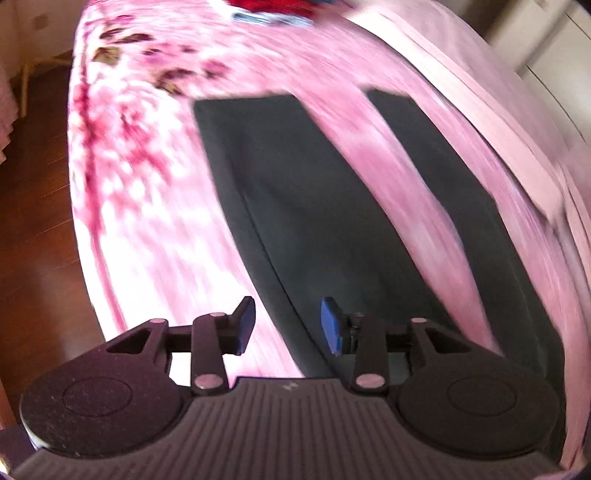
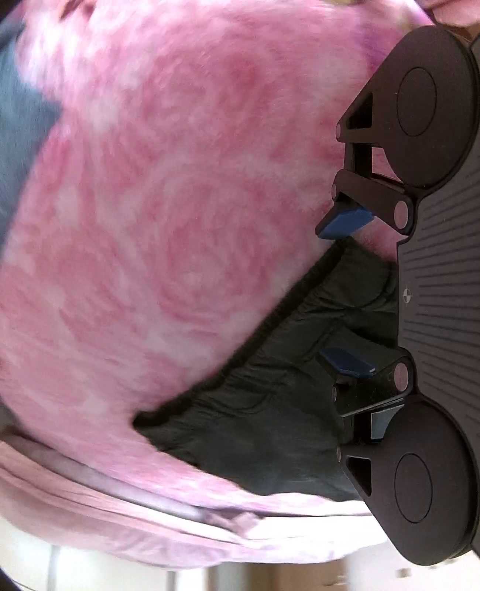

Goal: Fold clothes
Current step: 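Lift the dark trousers with both grippers, lay them flat and open both grippers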

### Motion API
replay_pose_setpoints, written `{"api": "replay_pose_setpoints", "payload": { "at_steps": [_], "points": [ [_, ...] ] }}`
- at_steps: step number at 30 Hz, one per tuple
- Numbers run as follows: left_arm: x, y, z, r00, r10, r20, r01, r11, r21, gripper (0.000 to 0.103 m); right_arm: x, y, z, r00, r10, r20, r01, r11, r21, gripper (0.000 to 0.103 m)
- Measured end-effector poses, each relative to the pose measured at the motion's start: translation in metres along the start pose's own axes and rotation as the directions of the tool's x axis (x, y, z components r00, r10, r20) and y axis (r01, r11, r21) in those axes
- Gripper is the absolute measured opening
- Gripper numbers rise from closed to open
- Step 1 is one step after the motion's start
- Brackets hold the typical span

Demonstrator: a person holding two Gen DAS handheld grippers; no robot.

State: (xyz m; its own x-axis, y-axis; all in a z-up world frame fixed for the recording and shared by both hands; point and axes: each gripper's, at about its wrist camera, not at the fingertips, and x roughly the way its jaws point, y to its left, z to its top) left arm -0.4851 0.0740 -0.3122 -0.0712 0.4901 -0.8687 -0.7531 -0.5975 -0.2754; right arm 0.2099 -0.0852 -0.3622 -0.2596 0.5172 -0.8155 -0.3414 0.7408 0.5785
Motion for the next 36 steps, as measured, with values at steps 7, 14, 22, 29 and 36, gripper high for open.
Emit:
{"api": "replay_pose_setpoints", "payload": {
  "at_steps": [7,14,22,29,36],
  "points": [
    [0.062,0.046,0.081,1.000,0.024,-0.018,-0.024,0.999,-0.032,0.035,-0.019,-0.018,-0.033,0.987,0.004,0.162,-0.029,0.987,0.155,0.068],
    [0.085,0.055,0.097,0.999,-0.044,-0.024,0.046,0.997,0.059,0.014,-0.003,-0.017,-0.065,0.955,0.015,0.295,-0.075,0.978,0.193,0.068],
    [0.028,0.032,0.135,0.938,-0.340,0.062,0.329,0.933,0.144,0.005,-0.021,0.003,-0.070,0.953,-0.005,0.303,-0.029,0.994,0.105,0.020],
    [-0.004,0.098,0.135,0.947,-0.282,0.156,0.237,0.937,0.258,0.007,-0.018,-0.009,-0.104,0.967,-0.008,0.253,-0.017,0.995,0.099,0.019],
    [0.070,0.117,0.100,0.995,-0.024,0.093,-0.004,0.955,0.297,0.012,-0.006,0.006,-0.136,0.960,-0.074,0.270,0.086,0.996,-0.033,0.024]
  ]
}}
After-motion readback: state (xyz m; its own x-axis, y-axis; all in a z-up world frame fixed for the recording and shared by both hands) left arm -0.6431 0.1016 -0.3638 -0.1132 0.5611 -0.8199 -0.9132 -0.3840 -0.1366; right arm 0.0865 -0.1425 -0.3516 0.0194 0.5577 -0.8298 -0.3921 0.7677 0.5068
